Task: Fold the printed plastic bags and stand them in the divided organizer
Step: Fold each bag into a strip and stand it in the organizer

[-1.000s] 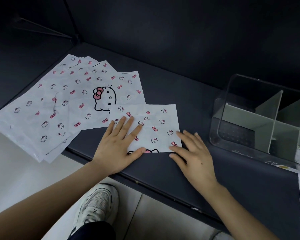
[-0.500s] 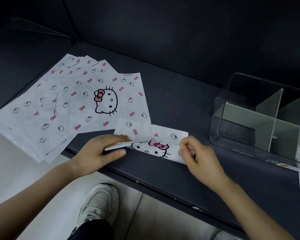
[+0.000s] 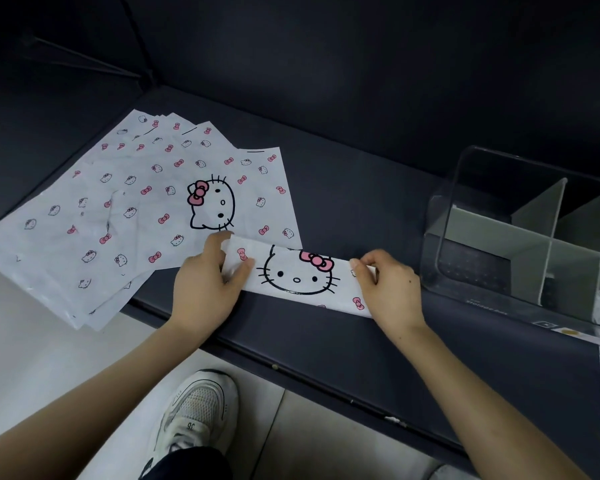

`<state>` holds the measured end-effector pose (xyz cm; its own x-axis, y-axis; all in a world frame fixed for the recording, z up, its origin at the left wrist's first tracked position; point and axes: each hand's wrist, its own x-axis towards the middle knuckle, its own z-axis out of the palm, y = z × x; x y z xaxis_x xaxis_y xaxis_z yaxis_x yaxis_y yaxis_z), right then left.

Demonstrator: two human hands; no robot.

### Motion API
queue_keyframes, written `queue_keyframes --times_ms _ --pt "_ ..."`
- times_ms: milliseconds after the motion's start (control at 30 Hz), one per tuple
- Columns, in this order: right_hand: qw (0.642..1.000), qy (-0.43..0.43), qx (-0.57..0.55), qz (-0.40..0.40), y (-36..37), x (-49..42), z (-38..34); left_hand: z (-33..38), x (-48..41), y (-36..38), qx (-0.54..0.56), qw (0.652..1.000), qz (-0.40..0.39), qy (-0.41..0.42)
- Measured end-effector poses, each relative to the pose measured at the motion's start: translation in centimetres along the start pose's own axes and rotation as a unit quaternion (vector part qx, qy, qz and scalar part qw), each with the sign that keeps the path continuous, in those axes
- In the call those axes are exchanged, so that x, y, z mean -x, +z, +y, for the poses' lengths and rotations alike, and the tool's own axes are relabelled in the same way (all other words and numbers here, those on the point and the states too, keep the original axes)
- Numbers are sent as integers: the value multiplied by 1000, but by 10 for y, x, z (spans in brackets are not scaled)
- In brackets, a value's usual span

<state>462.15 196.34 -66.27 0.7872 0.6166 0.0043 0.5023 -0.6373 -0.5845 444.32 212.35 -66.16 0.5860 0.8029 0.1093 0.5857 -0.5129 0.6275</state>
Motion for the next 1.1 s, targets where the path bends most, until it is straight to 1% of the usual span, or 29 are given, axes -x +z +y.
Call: queue_keyframes --times_ms 67,100,167,200,267,333,433,533,800,933,967,1000,1067,1100 --pt "1000 -12 6 16 2 1 1 1 0 1 -28 999 17 38" --pt "1000 -17 6 24 3 2 1 -1 0 2 -63 996 25 59" --pt "999 -25 8 35 5 2 2 -3 -2 5 -174 977 60 105" --pt "999 -28 11 39 6 2 2 -3 -3 7 -210 965 72 139" --pt "999 -30 14 41 6 1 3 -4 -2 11 -213 950 54 221" --pt "999 -32 15 39 6 0 4 -1 1 17 -192 944 -10 266" --pt "999 -33 19 32 6 0 4 1 3 27 -191 947 -100 240" --pt "999 -35 26 24 5 -2 4 0 2 32 -203 947 -137 210" --pt "998 -48 48 17 3 -3 0 -1 2 36 -235 941 -160 186" --pt "996 -39 79 -8 6 -3 -1 0 3 35 -247 941 -155 171" --pt "994 -42 97 -1 5 -2 -3 1 3 35 -252 940 -157 166" --pt "989 -66 130 30 5 -2 -5 1 3 35 -252 941 -157 162" --pt "963 -124 218 99 7 3 -11 2 2 36 -248 943 -155 160" --pt "951 -154 241 116 11 6 -15 1 2 36 -247 943 -152 161"
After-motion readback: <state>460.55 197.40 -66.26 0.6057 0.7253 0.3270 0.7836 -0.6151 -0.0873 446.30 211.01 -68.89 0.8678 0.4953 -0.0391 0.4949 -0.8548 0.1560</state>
